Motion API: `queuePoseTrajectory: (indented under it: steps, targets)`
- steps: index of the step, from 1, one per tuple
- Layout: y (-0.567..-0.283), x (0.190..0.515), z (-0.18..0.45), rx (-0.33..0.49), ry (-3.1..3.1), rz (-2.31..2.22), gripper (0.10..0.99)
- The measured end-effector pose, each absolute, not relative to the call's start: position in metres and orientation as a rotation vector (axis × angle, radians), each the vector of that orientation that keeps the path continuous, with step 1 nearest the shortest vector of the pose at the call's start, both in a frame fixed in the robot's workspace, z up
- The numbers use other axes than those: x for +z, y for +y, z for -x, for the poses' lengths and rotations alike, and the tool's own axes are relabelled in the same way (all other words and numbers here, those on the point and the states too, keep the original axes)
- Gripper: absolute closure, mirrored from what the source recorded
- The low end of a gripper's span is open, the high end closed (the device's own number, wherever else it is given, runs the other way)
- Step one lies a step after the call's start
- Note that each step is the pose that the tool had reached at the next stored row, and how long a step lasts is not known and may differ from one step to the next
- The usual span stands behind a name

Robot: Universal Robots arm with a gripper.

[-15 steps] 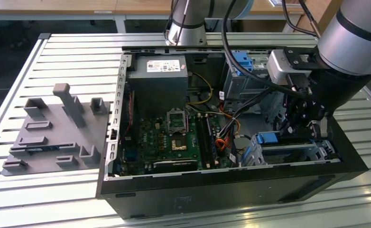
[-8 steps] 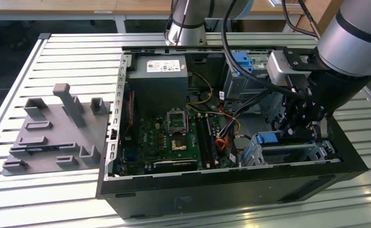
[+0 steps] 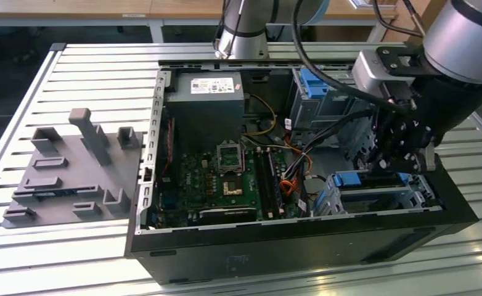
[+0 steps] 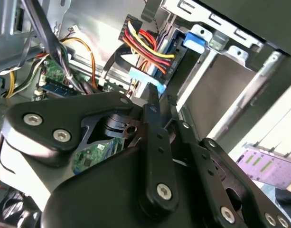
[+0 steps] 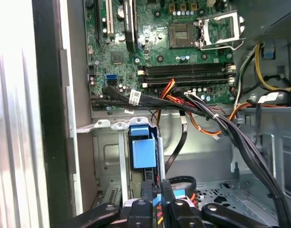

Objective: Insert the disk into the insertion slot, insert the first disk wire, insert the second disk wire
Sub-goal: 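Insert the second disk wire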

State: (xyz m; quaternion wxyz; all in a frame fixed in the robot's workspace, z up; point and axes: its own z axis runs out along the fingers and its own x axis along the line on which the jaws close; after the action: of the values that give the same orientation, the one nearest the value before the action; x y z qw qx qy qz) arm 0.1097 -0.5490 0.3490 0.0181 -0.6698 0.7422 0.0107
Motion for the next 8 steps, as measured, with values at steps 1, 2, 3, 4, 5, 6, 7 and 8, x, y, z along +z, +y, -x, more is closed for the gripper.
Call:
queuePoseTrajectory:
  steps: [1, 2, 3, 4, 5, 6, 7, 8]
  targets:
    - [-0.549, 0.353, -0.11, 0.035, 2.306, 2.081, 0.863]
    - [-0.549, 0.357, -0.11, 0.037, 2.307, 2.082, 0.863]
    - [-0.549, 0.361, -0.11, 0.039, 2.308, 2.083, 0.863]
    - [-0.549, 0.365, -0.11, 0.041, 2.309, 2.084, 0.875]
    - [-0.549, 0.369, -0.11, 0.044, 2.311, 2.085, 0.941]
    - [-0.549, 0.373, -0.11, 0.046, 2.312, 2.086, 0.941]
    - [-0.549, 0.377, -0.11, 0.049, 2.314, 2.087, 0.98]
    - [-0.549, 0.379, -0.11, 0.051, 2.314, 2.088, 0.98]
